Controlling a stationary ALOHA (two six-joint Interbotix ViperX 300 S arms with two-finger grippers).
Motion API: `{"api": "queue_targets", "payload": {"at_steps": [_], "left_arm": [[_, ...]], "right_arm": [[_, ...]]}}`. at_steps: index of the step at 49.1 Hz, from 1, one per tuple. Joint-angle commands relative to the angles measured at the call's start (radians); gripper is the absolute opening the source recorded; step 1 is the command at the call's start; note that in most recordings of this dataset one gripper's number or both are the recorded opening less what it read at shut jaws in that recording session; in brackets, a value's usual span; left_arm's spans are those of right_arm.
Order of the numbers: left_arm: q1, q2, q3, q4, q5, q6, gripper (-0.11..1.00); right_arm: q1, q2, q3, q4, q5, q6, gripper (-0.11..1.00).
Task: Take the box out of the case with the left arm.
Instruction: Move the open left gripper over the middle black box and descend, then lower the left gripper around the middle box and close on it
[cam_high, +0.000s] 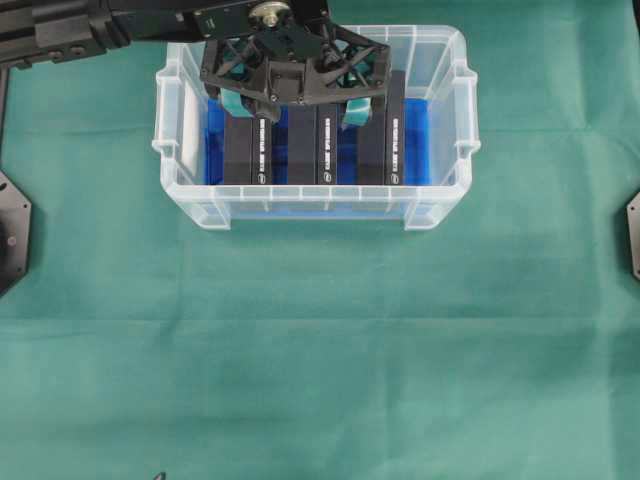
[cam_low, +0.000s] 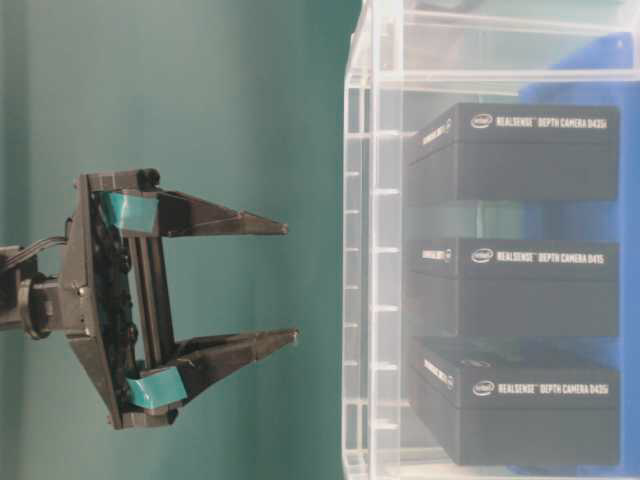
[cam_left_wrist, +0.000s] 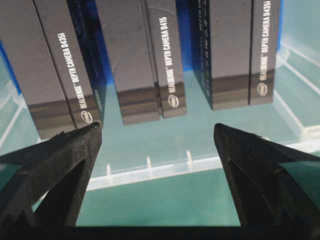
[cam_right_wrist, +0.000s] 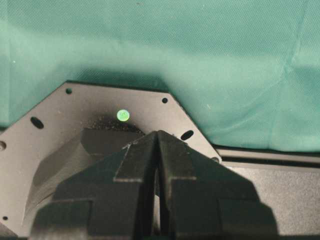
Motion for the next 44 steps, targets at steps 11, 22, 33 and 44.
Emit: {"api": "queue_targets", "payload": {"at_steps": [11, 22, 33, 44], "left_arm": [[0.011, -0.02, -0.002, 0.012, -0.044, 0.003, 0.95], [0.021, -0.018, 0.058, 0.012, -0.087, 0.0, 0.95], [0.029, -0.015, 0.106, 0.012, -0.137, 0.0, 0.95], [0.038, -0.014, 0.172, 0.012, -0.179, -0.005, 0.95]], "right_arm": [[-0.002, 0.003, -0.025, 0.0, 0.0, 0.003, -0.01], [-0.002, 0.003, -0.025, 0.0, 0.002, 0.003, -0.01], [-0.002, 0.003, -0.025, 0.0, 0.0, 0.003, -0.01], [-0.002, 0.003, -0.025, 0.0, 0.0, 0.003, -0.01]]}}
